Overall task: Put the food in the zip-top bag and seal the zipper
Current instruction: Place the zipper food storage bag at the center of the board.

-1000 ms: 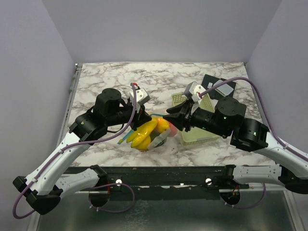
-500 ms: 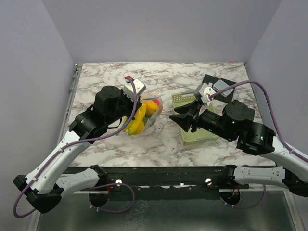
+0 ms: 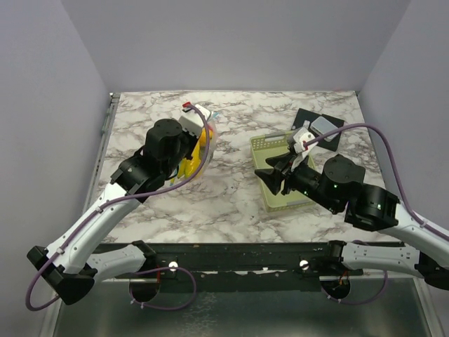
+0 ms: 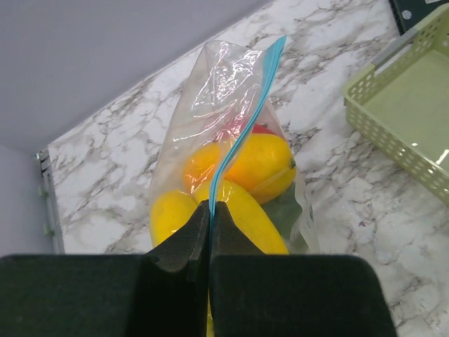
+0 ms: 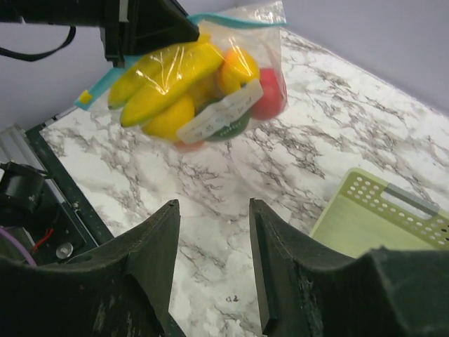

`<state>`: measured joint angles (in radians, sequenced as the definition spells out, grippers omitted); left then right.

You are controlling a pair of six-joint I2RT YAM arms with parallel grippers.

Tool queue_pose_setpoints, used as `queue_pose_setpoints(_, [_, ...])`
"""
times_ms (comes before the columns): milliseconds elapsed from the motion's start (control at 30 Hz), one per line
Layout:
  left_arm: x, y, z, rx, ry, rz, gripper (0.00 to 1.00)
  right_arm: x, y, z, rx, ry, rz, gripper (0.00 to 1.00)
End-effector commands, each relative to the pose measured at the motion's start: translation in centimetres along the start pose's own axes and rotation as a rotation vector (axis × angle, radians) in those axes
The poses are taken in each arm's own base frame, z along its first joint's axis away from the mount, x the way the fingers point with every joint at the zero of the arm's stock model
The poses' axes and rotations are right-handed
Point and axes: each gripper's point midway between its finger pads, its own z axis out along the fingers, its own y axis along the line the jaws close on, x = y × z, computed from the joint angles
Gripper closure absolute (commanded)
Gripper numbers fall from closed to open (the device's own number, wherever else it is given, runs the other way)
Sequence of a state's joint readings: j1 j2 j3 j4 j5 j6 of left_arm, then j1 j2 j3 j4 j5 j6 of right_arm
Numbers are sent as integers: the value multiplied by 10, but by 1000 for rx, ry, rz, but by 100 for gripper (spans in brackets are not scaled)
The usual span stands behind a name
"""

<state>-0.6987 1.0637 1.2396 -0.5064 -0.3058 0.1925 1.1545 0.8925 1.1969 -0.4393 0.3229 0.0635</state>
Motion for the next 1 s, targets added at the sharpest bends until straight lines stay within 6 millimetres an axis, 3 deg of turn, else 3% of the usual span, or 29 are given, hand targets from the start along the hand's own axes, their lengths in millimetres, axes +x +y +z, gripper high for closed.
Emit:
queue_pose_setpoints(0, [-14, 33, 5, -148, -51, 25, 100, 15, -11, -6, 60, 20, 26, 49])
queue_pose_setpoints(233, [26, 60, 40, -231, 55, 94, 100, 35, -17, -10, 87, 41, 40, 46])
queue_pose_setpoints(433, [61, 58, 74, -235, 140, 109, 100, 52, -18, -14, 90, 74, 57, 44])
queue_pose_setpoints(700, [103, 11, 118, -78, 222, 6, 100, 70, -18, -17, 90, 99, 86, 42])
queue_pose_setpoints(967, [131, -36, 124, 34, 255, -110, 100, 90, -23, -14, 135, 129, 110, 32])
